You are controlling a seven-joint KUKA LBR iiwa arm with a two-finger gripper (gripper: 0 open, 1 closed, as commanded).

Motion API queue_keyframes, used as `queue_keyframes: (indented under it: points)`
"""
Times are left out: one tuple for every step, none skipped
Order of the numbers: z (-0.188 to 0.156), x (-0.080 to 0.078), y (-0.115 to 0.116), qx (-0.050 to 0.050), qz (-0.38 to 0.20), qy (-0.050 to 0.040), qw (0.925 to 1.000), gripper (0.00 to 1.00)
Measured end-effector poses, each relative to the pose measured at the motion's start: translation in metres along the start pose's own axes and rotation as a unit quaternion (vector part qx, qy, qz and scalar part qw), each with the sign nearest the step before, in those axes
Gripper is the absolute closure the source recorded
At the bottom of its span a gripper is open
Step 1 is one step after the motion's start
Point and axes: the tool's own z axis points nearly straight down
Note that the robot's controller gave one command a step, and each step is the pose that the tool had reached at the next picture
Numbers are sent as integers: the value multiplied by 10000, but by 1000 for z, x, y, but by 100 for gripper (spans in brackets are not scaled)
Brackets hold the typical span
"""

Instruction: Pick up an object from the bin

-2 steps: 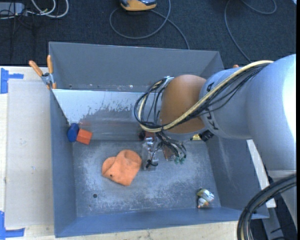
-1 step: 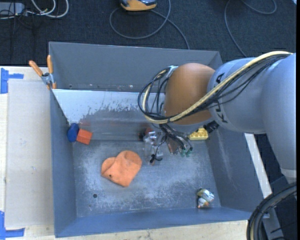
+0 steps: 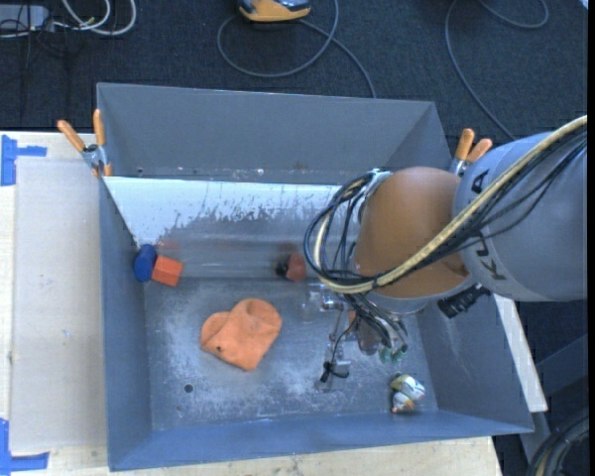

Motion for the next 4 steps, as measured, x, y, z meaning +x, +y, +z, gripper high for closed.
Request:
queue_keyframes:
  points:
    - [0,0,0,0,-5,0,10000,0]
    - [40,-23,40,-4,251,-26,9997,0]
    - [54,-63,49,-3,-276,10,9996,0]
    - [57,-79,48,3,-598,-17,9982,0]
